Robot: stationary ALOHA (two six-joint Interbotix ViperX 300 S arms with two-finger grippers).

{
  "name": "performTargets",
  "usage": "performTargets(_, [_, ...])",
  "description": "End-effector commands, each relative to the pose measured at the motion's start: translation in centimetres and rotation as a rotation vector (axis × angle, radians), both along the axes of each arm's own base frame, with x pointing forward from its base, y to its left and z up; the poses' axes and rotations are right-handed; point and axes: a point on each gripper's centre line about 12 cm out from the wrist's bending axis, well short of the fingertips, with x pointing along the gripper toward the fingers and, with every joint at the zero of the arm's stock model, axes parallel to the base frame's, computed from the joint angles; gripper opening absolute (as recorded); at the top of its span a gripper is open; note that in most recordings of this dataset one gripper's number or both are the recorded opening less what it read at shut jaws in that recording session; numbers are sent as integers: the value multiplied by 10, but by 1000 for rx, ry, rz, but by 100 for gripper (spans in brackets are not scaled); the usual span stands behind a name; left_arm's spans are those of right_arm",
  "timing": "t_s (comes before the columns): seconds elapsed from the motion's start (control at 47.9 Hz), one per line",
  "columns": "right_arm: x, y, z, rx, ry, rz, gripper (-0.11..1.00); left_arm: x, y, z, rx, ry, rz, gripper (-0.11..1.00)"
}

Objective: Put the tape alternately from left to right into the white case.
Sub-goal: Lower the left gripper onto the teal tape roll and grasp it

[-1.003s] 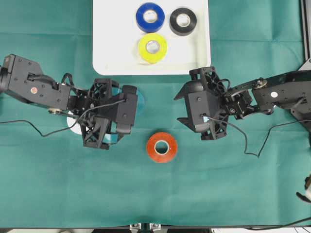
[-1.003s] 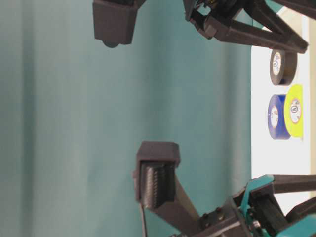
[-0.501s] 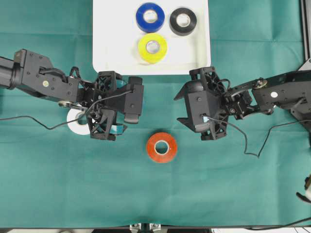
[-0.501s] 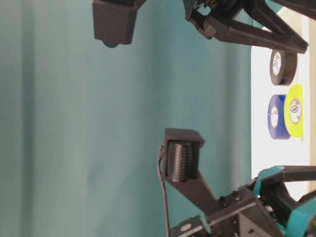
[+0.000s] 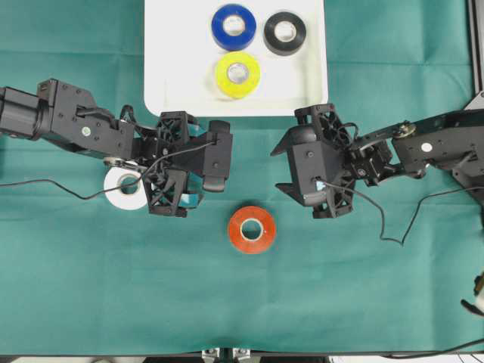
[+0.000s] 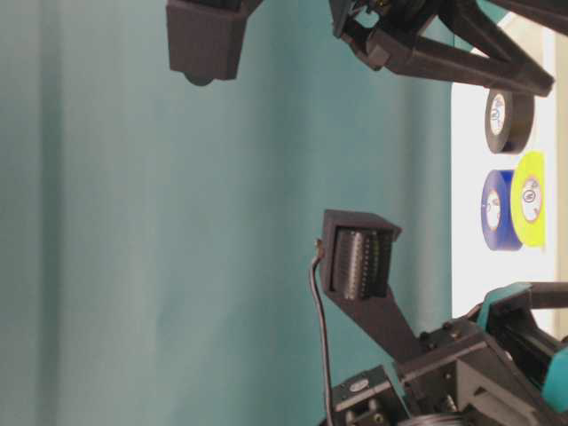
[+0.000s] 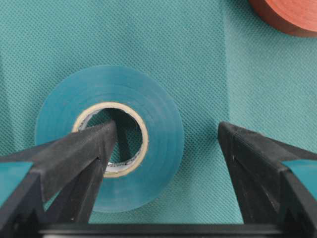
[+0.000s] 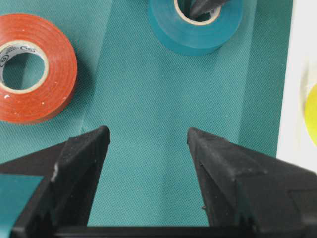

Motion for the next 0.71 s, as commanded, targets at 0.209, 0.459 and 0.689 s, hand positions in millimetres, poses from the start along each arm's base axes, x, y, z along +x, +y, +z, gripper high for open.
performTargets(0.209, [2,2,6,9,-22,4,71,6,5,11,-3,-34,15,73])
performTargets(0.459, [2,2,6,7,-22,5,71,6,5,16,-4,-46,15,13])
performTargets(0.689, [2,2,7,9,-24,4,71,5,5,16,-2,-43,13,-4])
